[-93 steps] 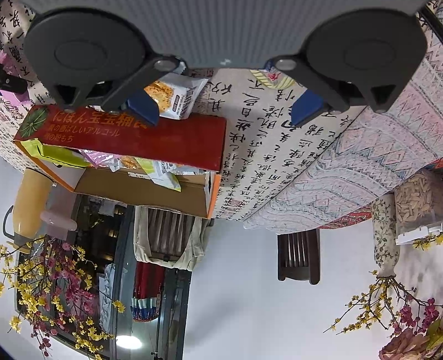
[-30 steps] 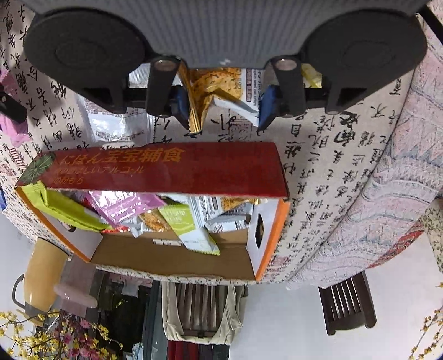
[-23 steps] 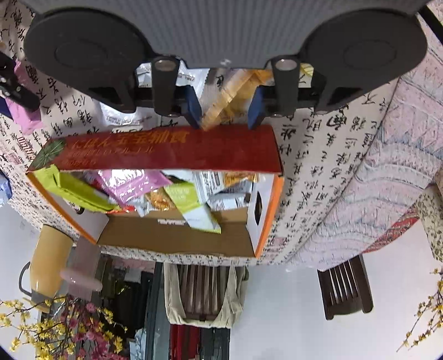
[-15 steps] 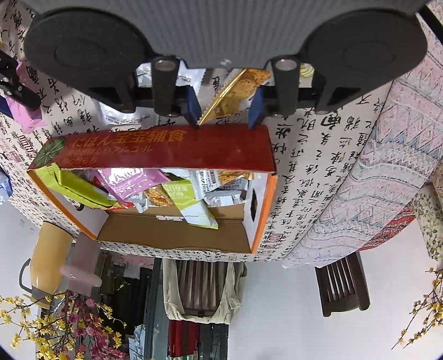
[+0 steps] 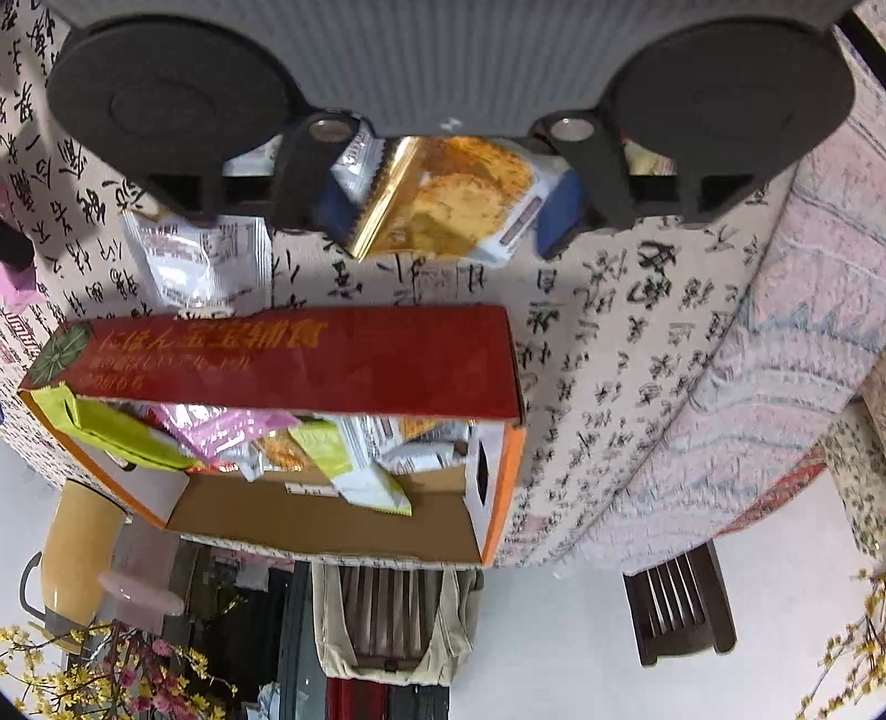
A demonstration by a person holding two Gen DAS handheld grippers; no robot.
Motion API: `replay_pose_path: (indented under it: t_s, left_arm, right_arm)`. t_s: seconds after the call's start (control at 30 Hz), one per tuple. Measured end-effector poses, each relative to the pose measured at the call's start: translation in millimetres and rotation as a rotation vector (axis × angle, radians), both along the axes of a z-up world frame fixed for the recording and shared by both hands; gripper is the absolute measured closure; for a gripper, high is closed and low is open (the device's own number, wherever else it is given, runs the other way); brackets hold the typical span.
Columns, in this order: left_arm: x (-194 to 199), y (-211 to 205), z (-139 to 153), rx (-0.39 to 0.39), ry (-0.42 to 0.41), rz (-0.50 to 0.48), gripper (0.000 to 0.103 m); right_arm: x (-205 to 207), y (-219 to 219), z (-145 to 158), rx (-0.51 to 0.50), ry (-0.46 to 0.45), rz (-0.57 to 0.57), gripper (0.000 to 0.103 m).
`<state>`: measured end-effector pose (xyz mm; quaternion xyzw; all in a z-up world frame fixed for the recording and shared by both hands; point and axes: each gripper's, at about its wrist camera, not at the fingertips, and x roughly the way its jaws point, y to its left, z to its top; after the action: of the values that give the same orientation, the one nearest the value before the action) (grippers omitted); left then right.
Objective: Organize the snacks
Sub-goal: 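Carry the pink and cracker packets up over the cardboard box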
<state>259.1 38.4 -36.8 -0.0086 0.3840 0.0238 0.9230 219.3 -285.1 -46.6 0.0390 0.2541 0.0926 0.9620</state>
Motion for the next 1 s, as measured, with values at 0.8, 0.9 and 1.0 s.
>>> replay_pose_path:
  t_s: [0.8, 0.9, 1.0]
  left_arm:
    - [-36.3, -1.8, 53.8, -0.052, -0.243, -0.03, 0.087]
    - [-37.1, -8.1, 64.5, -0.063, -0.278, -0.042, 0.087]
    - [-36.1, -14.4, 73.0, -0.073, -0.307, -0.05, 0.087]
  right_arm:
    - [-11.1, 6.2, 19.2, -0.024, -0.067, 0.009, 0.042]
    - [-11.4, 10.6, 30.7, -0.025, -0.099, 0.018, 0.042]
    - [-9.0, 14.9, 43.2, -0.026, -0.136, 0.027, 0.042]
